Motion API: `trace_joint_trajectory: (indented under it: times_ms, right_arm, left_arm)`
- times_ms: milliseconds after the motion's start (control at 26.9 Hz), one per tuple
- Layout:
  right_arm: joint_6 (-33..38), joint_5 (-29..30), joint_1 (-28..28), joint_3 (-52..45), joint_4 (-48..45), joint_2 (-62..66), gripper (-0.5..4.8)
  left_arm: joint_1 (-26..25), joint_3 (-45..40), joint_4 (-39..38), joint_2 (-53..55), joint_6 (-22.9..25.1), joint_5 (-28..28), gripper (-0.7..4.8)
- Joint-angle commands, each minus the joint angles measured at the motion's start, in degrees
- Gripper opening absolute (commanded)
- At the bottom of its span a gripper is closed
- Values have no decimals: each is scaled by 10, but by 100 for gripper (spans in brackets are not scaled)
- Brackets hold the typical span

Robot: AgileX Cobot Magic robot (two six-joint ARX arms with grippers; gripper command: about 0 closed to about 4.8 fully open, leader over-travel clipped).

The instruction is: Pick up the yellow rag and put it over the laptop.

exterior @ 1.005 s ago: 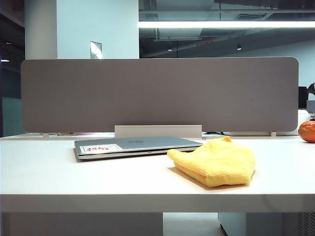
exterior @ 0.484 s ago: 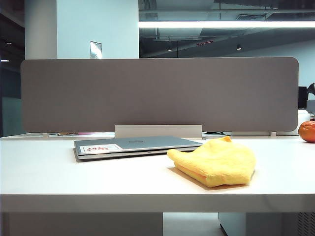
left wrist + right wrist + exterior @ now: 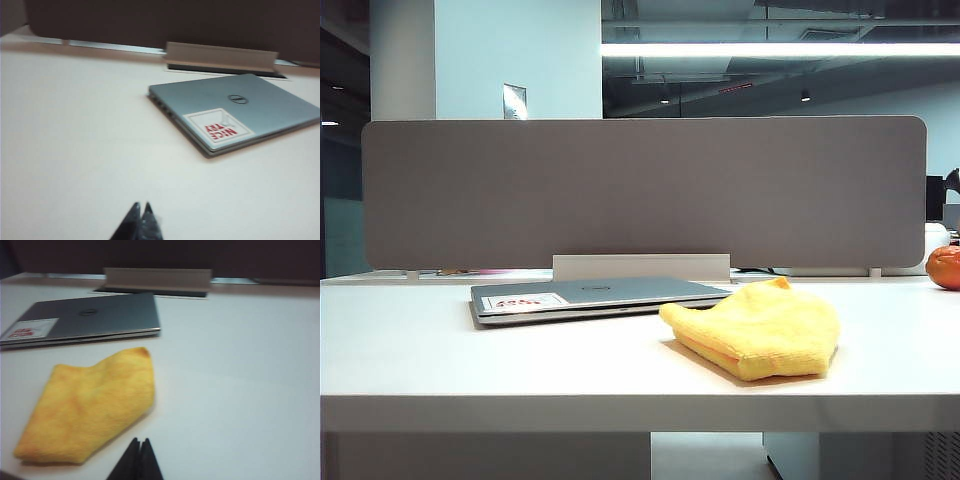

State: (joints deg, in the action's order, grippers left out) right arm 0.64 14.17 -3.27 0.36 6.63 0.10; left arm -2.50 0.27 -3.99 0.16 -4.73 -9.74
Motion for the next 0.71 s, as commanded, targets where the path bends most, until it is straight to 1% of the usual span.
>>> trace_joint_trajectory:
  times_ms: [37, 74, 186, 298, 558, 707]
  right_arm:
    - [3, 47, 0, -3, -9, -1, -1]
    - [6, 65, 0, -3, -8, -1, -1]
    - [11, 84, 0, -3, -5, -1, -1]
    - [11, 87, 0, -3, 8, -1, -1]
    - [11, 87, 0, -2, 8, -1, -1]
    - [10, 87, 0, -3, 8, -1, -1]
  left_arm:
    - [0, 3, 7, 1, 0, -24, -6]
    - [0, 3, 7, 1, 0, -37, -6]
    - [0, 4, 9, 1, 0, -65, -6]
    - [0, 9, 37, 1, -2, -109, -6]
    - [0, 73, 38, 3, -2, -104, -6]
    - [0, 112, 39, 31, -2, -107, -6]
